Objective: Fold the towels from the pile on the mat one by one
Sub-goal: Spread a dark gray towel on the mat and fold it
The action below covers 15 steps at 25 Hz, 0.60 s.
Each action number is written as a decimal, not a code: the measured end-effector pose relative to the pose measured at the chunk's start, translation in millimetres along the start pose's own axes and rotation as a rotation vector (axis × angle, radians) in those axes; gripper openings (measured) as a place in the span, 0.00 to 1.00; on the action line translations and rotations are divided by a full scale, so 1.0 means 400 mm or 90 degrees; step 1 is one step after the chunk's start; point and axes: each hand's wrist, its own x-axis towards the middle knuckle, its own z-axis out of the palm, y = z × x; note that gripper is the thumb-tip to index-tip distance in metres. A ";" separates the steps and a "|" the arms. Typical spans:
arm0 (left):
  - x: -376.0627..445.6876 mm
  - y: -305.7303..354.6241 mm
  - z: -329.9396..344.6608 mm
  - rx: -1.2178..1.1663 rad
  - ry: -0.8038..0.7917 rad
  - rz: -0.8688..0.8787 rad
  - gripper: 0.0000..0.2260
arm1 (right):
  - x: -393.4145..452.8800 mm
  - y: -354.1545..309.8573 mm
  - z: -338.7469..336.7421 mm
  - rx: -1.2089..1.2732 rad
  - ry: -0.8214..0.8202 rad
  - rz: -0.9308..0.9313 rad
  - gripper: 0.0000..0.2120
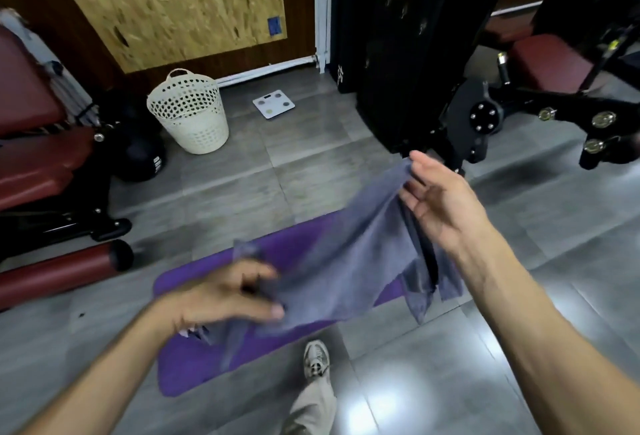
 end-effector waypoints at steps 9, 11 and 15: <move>0.522 0.033 0.067 0.041 0.231 0.305 0.22 | 0.106 -0.079 -0.070 -0.420 -0.302 0.228 0.10; 0.573 0.100 0.096 0.022 0.124 0.326 0.11 | 0.146 -0.136 -0.095 -0.525 -0.354 0.229 0.11; 0.673 0.097 0.074 -0.050 0.012 0.207 0.13 | 0.266 -0.289 -0.141 -0.644 -0.405 0.179 0.12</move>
